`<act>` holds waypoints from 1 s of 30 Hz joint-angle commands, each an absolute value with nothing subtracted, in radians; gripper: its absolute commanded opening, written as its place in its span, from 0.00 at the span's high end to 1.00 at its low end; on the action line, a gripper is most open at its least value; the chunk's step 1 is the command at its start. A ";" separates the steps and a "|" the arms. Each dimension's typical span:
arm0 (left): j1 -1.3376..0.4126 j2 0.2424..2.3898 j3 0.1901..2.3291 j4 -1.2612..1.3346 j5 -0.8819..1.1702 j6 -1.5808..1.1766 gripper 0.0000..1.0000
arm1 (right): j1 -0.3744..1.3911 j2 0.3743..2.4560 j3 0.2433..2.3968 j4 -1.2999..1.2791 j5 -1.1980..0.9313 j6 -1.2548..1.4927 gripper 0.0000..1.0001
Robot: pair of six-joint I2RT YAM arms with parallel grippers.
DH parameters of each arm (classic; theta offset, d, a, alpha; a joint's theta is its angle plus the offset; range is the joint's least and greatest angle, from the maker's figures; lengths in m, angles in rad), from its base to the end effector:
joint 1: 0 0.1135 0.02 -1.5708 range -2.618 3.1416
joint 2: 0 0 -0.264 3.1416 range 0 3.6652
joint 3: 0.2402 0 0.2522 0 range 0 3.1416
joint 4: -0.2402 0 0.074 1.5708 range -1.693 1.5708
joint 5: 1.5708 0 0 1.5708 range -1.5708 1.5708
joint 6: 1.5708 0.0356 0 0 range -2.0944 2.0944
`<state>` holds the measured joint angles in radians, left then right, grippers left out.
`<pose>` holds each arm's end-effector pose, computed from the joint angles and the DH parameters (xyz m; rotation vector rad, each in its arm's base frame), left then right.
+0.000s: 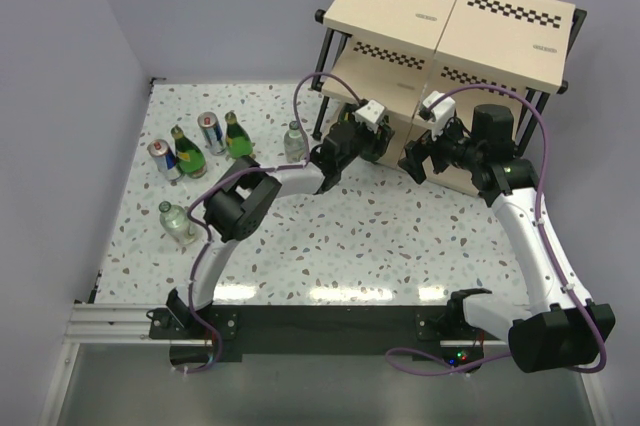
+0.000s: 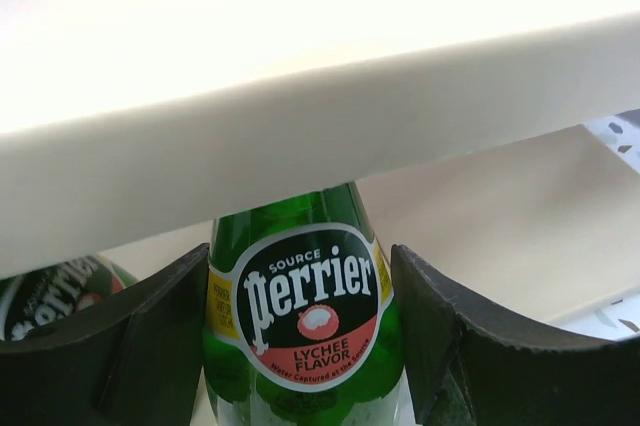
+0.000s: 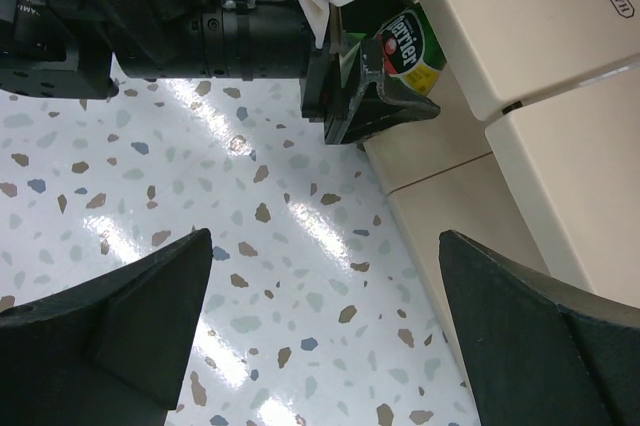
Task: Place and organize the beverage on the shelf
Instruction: Place the drink on the shelf.
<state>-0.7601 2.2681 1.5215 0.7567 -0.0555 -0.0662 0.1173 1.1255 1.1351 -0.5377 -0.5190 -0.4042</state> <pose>0.3780 -0.3566 0.1947 0.4994 1.5126 -0.6053 0.2376 0.0458 0.3612 -0.8182 1.8720 0.3648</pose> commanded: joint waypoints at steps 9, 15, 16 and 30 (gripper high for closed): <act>-0.758 2.229 1.612 1.020 -0.077 -0.061 1.00 | 0.115 1.129 1.164 -0.503 -0.543 -0.394 0.01; -0.758 2.255 1.606 1.048 -0.080 -0.066 1.00 | 0.114 1.129 1.164 -0.503 -0.543 -0.396 0.01; -0.758 2.261 1.603 1.052 -0.081 -0.066 1.00 | 0.114 1.129 1.164 -0.503 -0.545 -0.396 0.01; -0.759 2.312 1.583 1.101 -0.107 -0.075 0.91 | 0.112 1.131 1.164 -0.505 -0.549 -0.397 0.01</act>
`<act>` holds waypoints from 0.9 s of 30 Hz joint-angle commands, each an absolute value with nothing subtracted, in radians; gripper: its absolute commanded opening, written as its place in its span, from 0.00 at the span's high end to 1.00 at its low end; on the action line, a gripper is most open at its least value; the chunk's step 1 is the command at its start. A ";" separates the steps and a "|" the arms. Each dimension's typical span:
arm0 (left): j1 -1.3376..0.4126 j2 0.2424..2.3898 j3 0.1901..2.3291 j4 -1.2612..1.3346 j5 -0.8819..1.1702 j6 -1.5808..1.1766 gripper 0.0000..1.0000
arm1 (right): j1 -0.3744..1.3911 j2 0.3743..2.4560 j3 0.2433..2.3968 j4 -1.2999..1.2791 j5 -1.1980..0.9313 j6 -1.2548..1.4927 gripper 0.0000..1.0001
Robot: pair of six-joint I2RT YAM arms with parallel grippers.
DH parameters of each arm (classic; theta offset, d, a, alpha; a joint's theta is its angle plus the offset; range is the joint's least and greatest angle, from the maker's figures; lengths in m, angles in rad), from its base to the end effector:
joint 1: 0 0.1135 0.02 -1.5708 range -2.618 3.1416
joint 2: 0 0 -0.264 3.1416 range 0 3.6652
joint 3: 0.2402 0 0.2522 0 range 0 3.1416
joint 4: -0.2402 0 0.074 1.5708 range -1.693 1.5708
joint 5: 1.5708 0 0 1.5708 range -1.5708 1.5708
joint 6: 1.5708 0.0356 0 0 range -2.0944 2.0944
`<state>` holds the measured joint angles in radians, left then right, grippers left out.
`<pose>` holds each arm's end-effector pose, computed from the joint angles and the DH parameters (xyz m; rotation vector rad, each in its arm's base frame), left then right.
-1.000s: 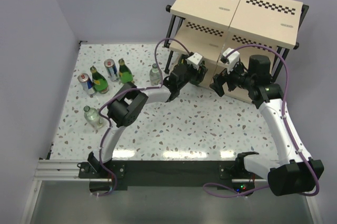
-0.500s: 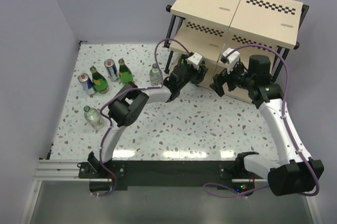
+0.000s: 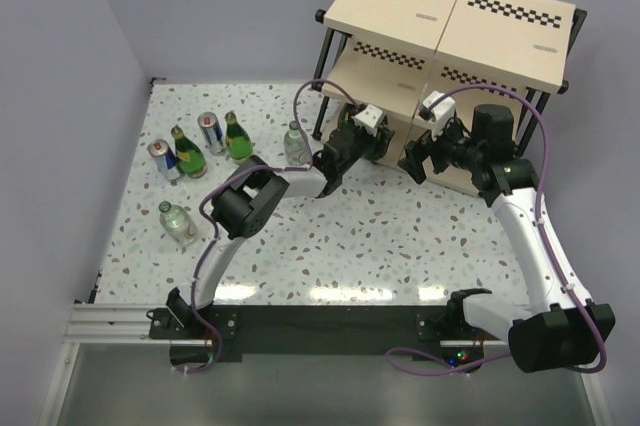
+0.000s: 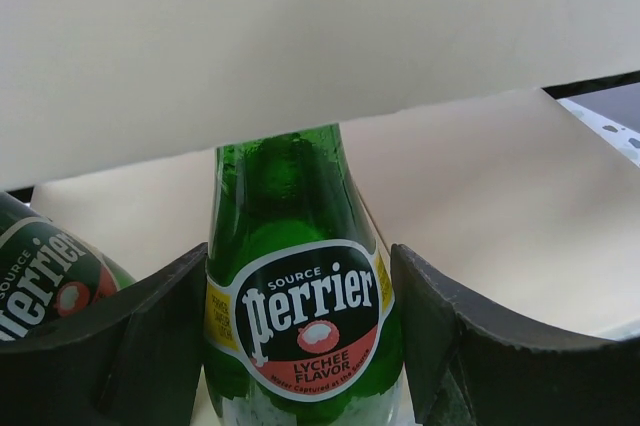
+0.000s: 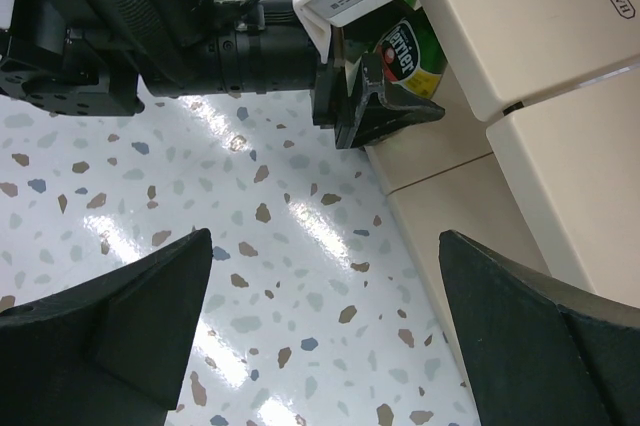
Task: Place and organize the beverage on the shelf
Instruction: Place the drink on the shelf.
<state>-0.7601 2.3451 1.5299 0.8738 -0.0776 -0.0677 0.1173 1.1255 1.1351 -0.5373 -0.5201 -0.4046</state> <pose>0.3828 -0.3601 0.1715 0.4633 1.4714 -0.6026 0.2376 0.0458 0.3613 -0.8191 1.8710 0.3656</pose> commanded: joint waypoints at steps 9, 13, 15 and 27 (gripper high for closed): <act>-0.761 2.306 1.551 1.112 -0.120 -0.075 0.41 | 0.112 1.131 1.163 -0.505 -0.554 -0.397 0.01; -0.765 2.301 1.537 1.112 -0.121 -0.068 0.30 | 0.110 1.131 1.161 -0.503 -0.555 -0.397 0.01; -0.769 2.296 1.536 1.111 -0.121 -0.064 0.26 | 0.110 1.131 1.161 -0.503 -0.554 -0.397 0.01; -0.773 2.267 1.500 1.098 -0.115 -0.054 0.11 | 0.109 1.127 1.161 -0.503 -0.557 -0.396 0.01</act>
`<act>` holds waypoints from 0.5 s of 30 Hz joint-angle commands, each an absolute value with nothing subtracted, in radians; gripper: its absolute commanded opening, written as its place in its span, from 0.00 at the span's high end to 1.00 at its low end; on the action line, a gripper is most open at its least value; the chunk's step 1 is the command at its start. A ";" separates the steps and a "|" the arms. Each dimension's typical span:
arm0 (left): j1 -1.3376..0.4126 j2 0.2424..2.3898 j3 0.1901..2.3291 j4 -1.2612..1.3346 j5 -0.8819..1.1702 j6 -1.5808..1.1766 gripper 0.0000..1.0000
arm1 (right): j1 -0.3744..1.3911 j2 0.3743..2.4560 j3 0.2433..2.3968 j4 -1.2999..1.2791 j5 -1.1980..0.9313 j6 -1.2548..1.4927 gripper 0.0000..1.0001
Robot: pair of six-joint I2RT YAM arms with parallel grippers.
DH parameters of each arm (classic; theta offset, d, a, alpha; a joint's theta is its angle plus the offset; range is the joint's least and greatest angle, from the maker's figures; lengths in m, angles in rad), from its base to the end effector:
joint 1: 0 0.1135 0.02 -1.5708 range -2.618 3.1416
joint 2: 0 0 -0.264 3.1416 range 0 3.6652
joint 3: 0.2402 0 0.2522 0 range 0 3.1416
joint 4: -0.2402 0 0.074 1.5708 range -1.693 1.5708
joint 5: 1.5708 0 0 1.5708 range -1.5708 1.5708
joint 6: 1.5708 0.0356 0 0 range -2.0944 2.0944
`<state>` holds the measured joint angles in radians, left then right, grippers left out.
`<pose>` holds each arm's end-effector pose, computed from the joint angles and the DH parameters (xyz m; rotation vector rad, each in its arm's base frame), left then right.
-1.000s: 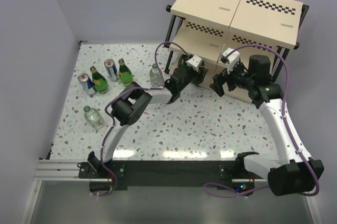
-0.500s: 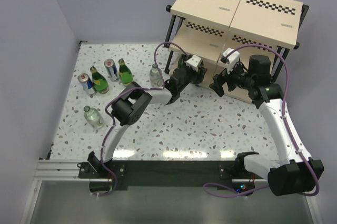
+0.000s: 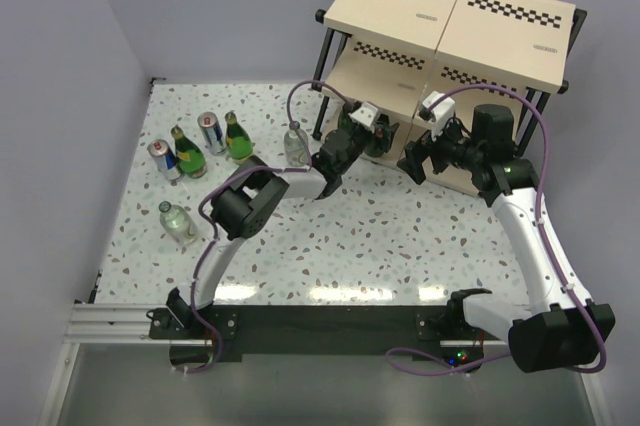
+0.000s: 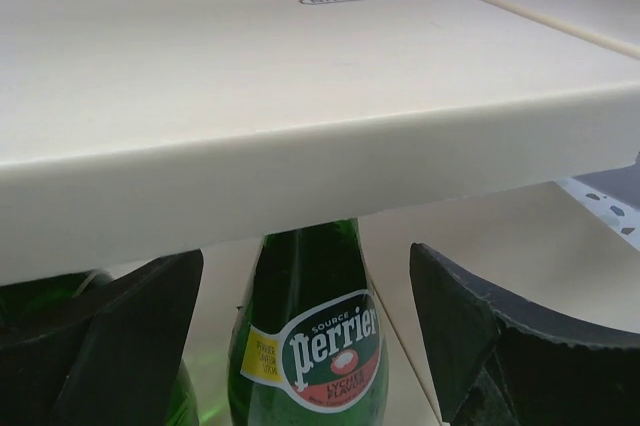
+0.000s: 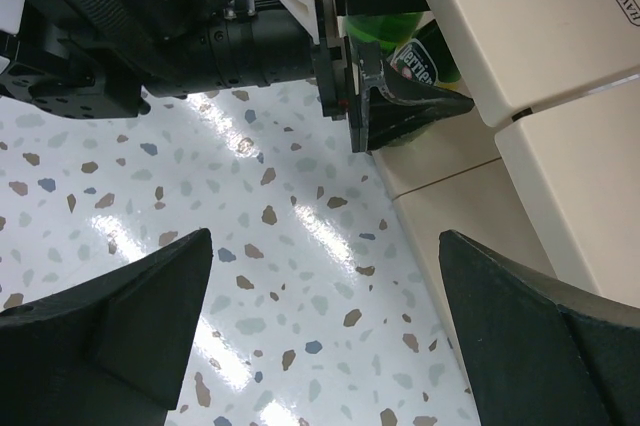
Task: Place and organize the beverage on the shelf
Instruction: Place the drink on the shelf.
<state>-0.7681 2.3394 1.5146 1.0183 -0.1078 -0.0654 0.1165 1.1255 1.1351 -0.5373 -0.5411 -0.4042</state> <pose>0.3775 -0.3594 0.1851 0.3966 1.3492 -0.6209 0.2372 0.0462 0.3615 -0.8283 1.8628 0.3868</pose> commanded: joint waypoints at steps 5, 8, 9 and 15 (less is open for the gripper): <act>-0.776 2.247 1.462 1.101 -0.110 -0.049 0.10 | 0.107 1.127 1.161 -0.503 -0.558 -0.396 0.01; -0.778 2.224 1.434 1.103 -0.110 -0.048 0.10 | 0.107 1.127 1.160 -0.503 -0.558 -0.396 0.01; -0.778 2.218 1.425 1.106 -0.110 -0.048 0.10 | 0.107 1.126 1.160 -0.503 -0.560 -0.396 0.01; -0.781 2.175 1.359 1.108 -0.100 -0.049 0.09 | 0.107 1.126 1.161 -0.505 -0.563 -0.396 0.01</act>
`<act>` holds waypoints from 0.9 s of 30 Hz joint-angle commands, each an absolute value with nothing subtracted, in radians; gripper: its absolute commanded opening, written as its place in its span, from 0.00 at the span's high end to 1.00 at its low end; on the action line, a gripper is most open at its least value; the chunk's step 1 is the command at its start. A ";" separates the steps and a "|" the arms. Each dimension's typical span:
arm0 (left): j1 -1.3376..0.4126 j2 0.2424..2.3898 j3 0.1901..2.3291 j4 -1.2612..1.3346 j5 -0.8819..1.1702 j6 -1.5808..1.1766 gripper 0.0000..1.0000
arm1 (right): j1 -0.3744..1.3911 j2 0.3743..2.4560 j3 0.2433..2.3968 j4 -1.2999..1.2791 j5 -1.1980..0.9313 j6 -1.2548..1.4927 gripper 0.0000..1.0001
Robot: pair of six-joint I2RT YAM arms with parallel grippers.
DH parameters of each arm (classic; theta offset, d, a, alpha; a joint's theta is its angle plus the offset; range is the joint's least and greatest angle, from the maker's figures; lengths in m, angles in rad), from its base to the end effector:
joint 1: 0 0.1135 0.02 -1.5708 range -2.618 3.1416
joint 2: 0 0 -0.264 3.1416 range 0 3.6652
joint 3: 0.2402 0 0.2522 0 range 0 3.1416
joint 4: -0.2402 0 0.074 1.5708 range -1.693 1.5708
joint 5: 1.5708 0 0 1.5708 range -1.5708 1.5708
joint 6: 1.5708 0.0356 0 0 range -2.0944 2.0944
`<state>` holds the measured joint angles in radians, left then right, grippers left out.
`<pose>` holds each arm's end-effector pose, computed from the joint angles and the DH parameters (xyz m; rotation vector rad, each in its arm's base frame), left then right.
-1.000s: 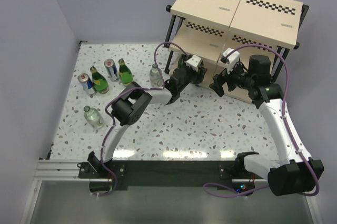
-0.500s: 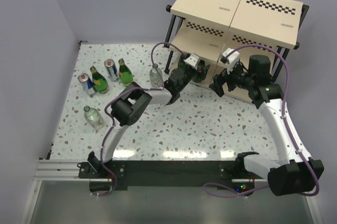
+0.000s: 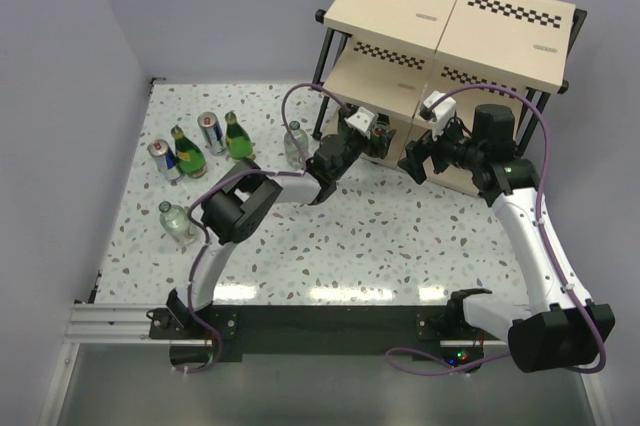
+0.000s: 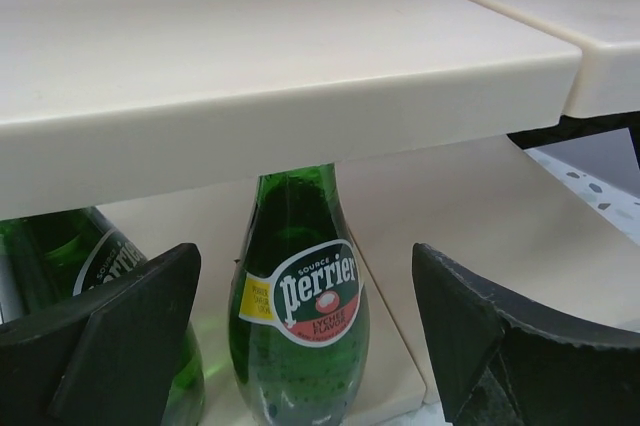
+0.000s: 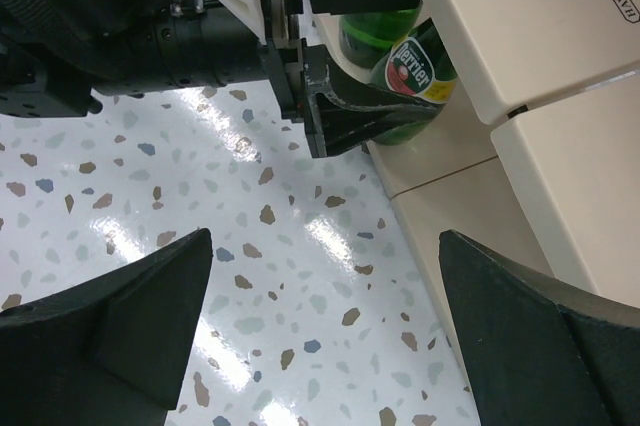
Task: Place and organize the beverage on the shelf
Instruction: Place the drink on the shelf.
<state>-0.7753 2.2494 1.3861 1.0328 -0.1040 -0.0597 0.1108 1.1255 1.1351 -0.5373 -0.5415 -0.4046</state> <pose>0.3585 -0.3462 0.1903 0.4175 1.3683 -0.6186 0.2374 0.0449 0.3615 -0.8234 1.8645 0.3834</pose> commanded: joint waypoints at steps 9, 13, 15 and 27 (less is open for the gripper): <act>-0.785 2.118 1.269 1.106 -0.081 -0.046 0.08 | 0.107 1.127 1.161 -0.503 -0.565 -0.396 0.01; -0.785 2.095 1.232 1.108 -0.071 -0.049 0.13 | 0.106 1.126 1.158 -0.503 -0.565 -0.396 0.01; -0.785 2.085 1.207 1.114 -0.072 -0.051 0.18 | 0.107 1.124 1.160 -0.503 -0.565 -0.396 0.01; -0.787 2.095 1.154 1.137 -0.055 -0.101 0.67 | 0.106 1.127 1.158 -0.503 -0.566 -0.396 0.01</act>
